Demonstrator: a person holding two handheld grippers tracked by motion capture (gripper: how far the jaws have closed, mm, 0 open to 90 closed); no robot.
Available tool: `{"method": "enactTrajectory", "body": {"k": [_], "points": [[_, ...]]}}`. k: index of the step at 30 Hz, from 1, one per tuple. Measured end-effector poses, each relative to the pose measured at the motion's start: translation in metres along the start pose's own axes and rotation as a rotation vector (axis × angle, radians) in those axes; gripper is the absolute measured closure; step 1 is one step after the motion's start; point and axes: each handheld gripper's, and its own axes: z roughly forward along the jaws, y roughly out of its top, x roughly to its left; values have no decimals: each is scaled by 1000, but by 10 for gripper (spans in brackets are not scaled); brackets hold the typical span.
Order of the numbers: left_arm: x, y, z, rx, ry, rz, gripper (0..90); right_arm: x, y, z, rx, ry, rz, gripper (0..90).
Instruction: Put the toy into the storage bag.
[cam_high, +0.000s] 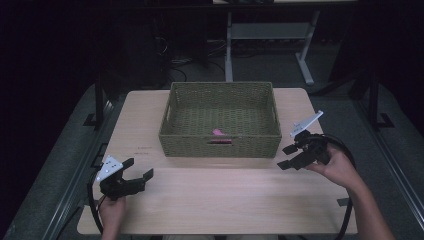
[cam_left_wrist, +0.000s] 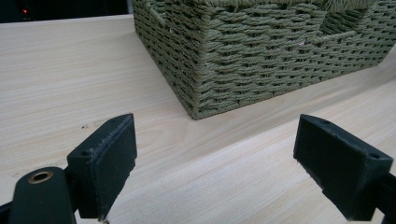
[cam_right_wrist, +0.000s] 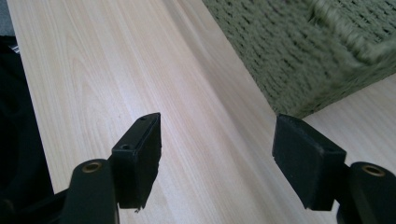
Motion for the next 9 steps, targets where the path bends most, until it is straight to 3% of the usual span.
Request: {"method": "enactTrajectory", "body": {"k": [9], "points": [[0,0,1,0,2,5,128,5,-16,6,-4,-4,12,309]]}}
